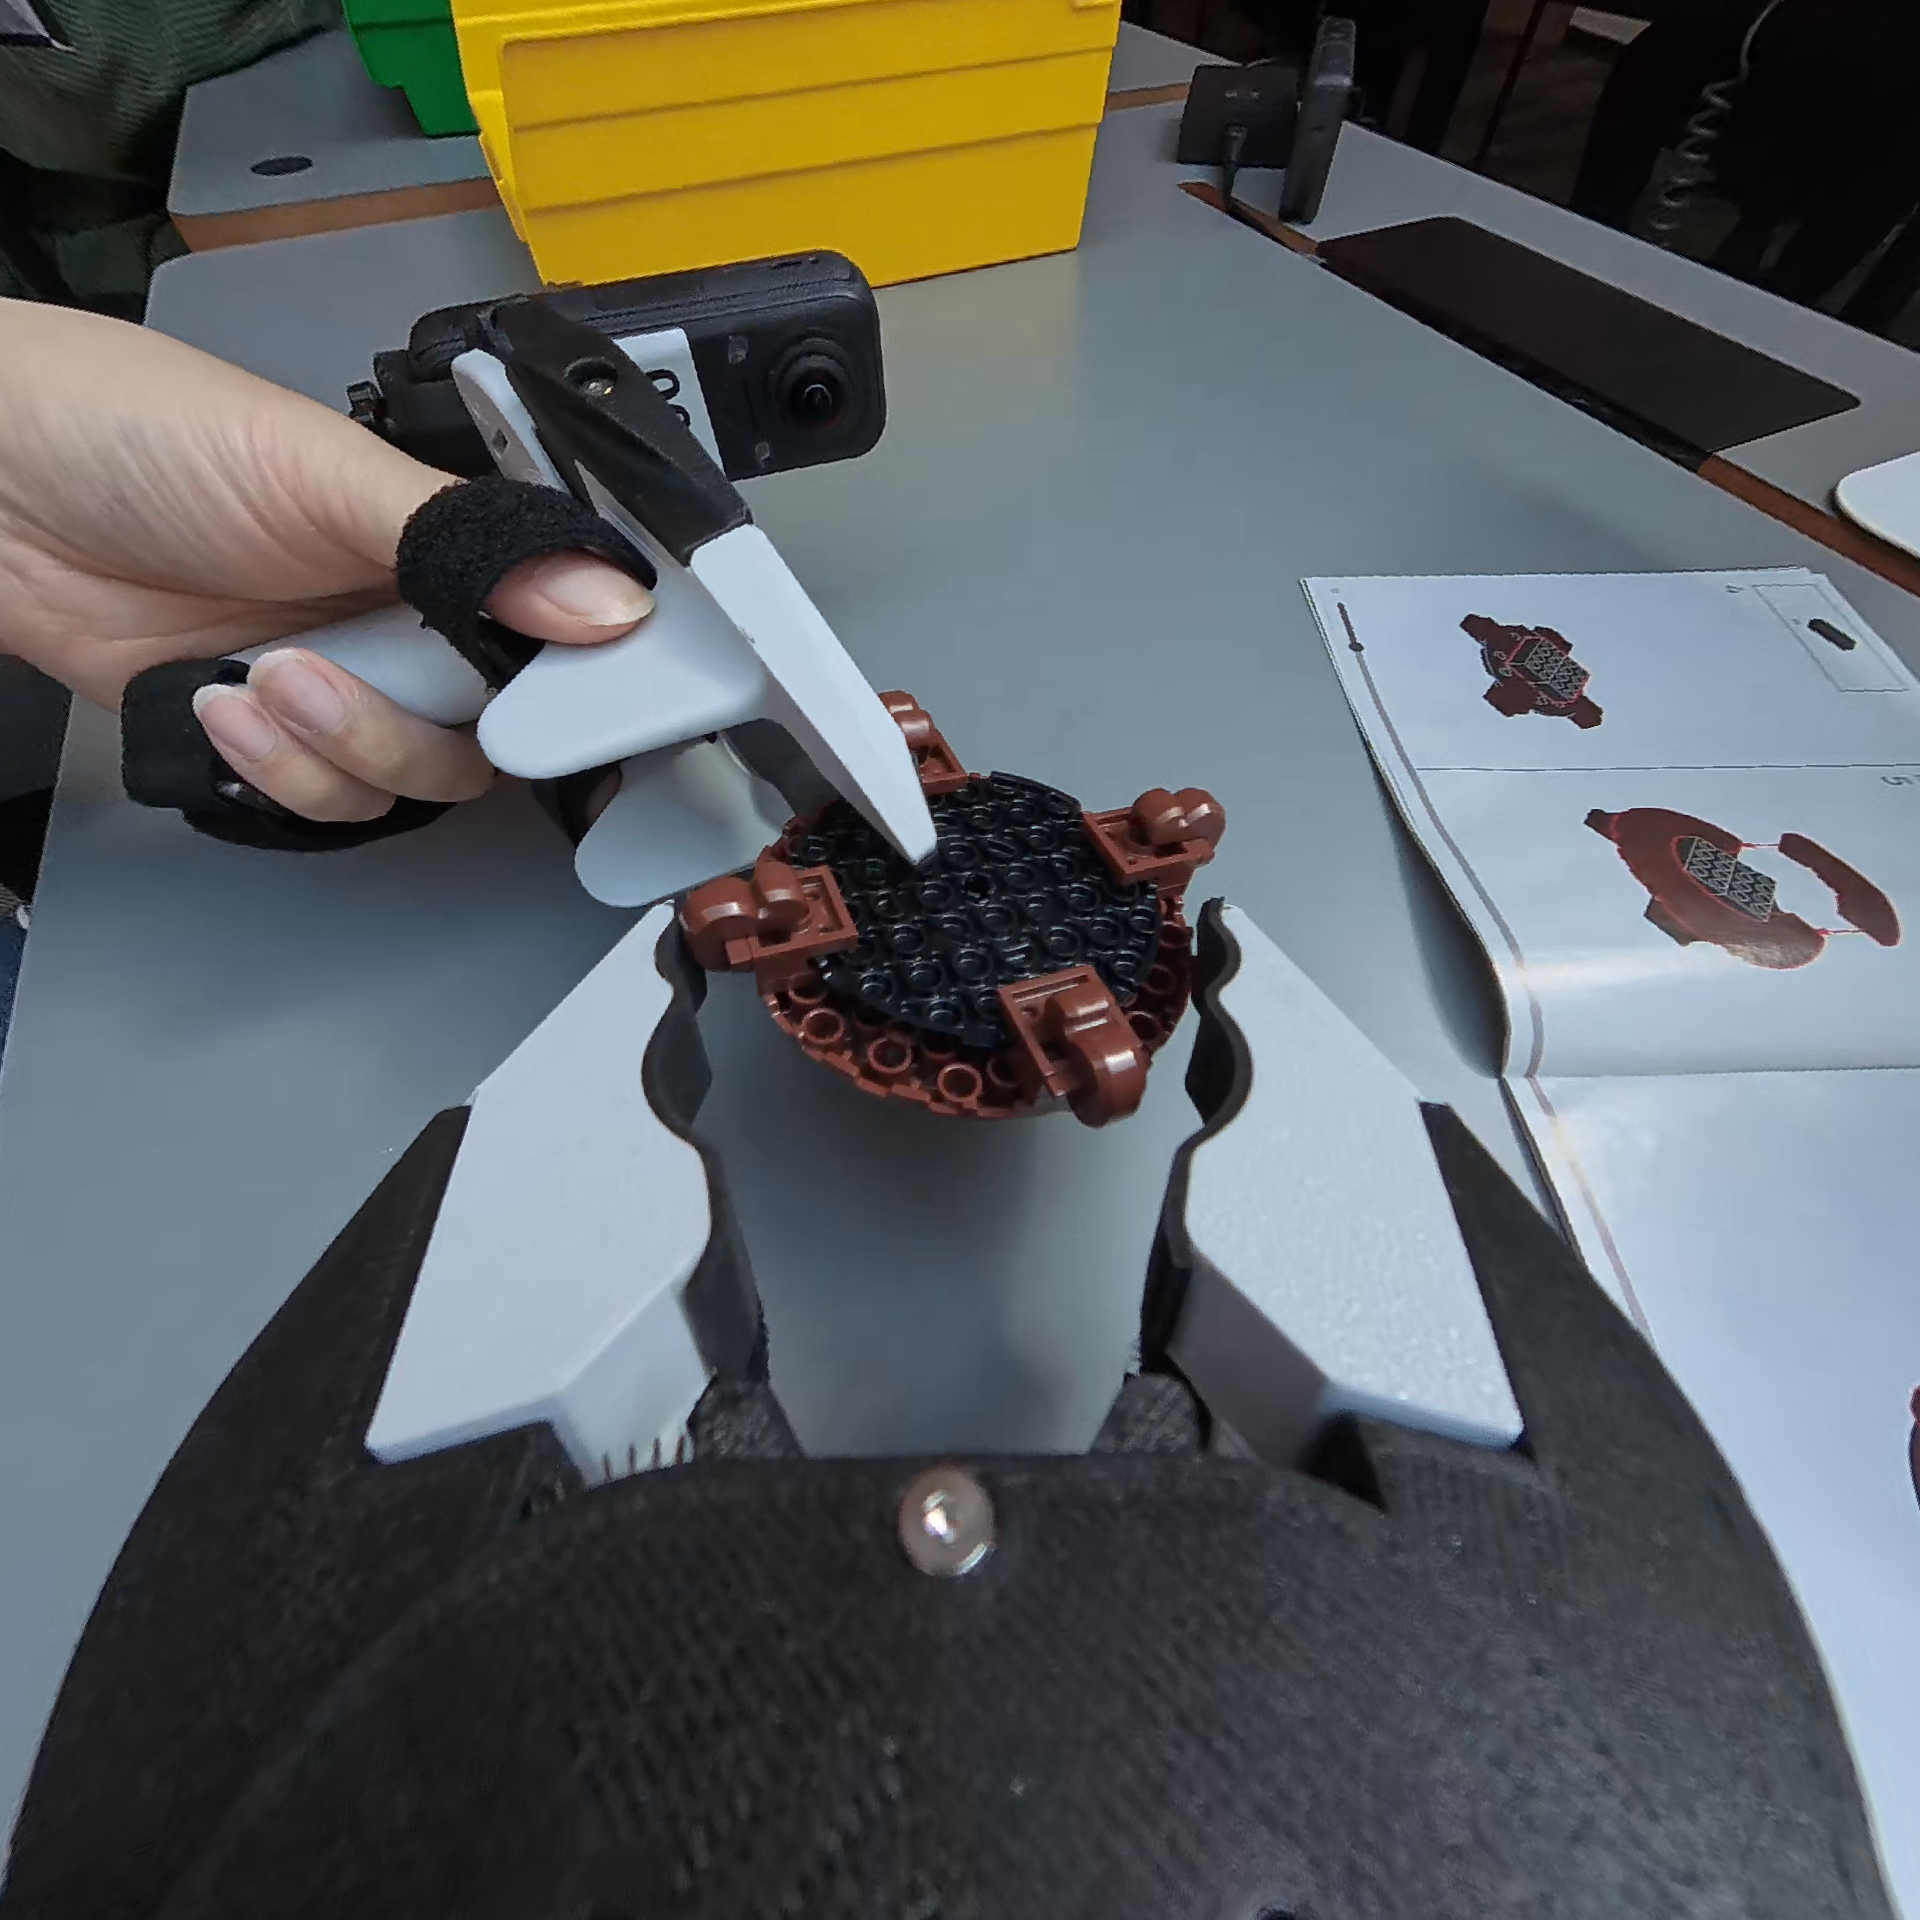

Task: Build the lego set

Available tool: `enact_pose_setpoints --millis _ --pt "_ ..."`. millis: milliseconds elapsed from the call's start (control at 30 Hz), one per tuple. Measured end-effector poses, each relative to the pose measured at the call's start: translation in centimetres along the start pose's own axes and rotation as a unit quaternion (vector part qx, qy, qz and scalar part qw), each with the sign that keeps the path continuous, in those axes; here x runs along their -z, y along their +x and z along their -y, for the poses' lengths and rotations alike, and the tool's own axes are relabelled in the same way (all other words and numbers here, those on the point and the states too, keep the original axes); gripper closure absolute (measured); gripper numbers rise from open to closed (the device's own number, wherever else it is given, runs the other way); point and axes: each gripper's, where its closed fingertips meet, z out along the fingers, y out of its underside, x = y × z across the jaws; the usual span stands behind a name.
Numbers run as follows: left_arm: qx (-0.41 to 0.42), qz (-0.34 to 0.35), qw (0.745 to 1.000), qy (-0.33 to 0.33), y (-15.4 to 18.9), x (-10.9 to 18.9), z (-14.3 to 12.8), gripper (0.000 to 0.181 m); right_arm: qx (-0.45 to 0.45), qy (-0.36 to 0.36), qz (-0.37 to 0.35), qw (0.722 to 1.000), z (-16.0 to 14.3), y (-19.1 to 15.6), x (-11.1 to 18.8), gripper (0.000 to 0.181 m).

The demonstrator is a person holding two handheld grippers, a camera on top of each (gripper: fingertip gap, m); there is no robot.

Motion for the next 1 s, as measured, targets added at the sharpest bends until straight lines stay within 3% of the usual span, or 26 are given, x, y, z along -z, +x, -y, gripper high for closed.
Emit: enact_pose_setpoints --millis 233,567,1000 --pt "-0.013 0.002 1.000 0.007 0.3 0.7 -0.2 0.159 -0.018 0.002 0.027 0.999 0.0 -0.5 -0.1 0.087" --pt "-0.011 0.028 0.999 0.045 -1.7 4.1 1.7 0.157 0.035 -0.075 0.066 0.994 -1.6 -0.6 -4.2 0.088" --pt "-0.031 0.065 0.992 0.100 -1.3 10.2 3.3 0.157 0.070 -0.089 0.072 0.991 -2.0 0.3 -3.9 0.096"
